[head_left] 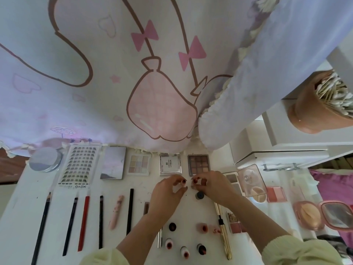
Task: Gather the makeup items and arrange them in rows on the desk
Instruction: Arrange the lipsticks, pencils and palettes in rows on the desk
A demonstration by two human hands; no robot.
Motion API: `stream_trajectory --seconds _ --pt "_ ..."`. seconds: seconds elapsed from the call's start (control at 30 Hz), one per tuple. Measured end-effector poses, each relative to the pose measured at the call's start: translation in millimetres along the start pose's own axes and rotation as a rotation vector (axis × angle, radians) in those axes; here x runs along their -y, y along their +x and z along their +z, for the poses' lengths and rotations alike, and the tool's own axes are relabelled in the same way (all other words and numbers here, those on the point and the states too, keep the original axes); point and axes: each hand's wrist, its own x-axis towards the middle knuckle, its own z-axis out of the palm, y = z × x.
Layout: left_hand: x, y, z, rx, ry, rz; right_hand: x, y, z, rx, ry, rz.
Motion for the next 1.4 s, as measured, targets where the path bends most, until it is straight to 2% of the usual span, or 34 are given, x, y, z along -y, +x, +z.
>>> stream_trajectory --seconds 0.43,0.6,0.7,0.77,0.87,1.03,1.17,1.4 --pt "3.5 -5.2 -5.7 0.006 -0.055 -0.056 -0.9 -9.4 -11.5 -0.048 -0.013 -0.007" --pt "7.3 -27.8 -14.9 -0.121 -0.102 -0.093 -2.1 -36.3 -29.0 -0.158 0.04 0.021" --pt "3.1 -40.6 -16.1 -0.037 -0.089 -0.086 5.5 -55.6 -28.6 -0.258 0.147 0.027" --pt "-3.0 -43.1 -13.6 0.041 -0.077 -0.064 17.9 -66.0 -25.6 -0.237 0.141 0.03" --pt "-10.2 -39.1 -5.7 0.109 -0.038 -0.058 35.0 -73.6 -18.2 -0.156 -0.023 0.016" --pt "-18.8 -34.1 -0.2 0.196 0.046 -0.07 38.5 -68.9 -4.5 -0.146 -0.174 0.017" --pt "-24.8 -35.3 -5.4 0.21 0.095 -0.053 37.5 -69.6 -11.5 -0.163 -0.048 0.069" --pt "-41.7 -52.5 -21.0 0.1 0.018 0.062 53.2 -96.5 -44.3 -0.229 0.482 0.101"
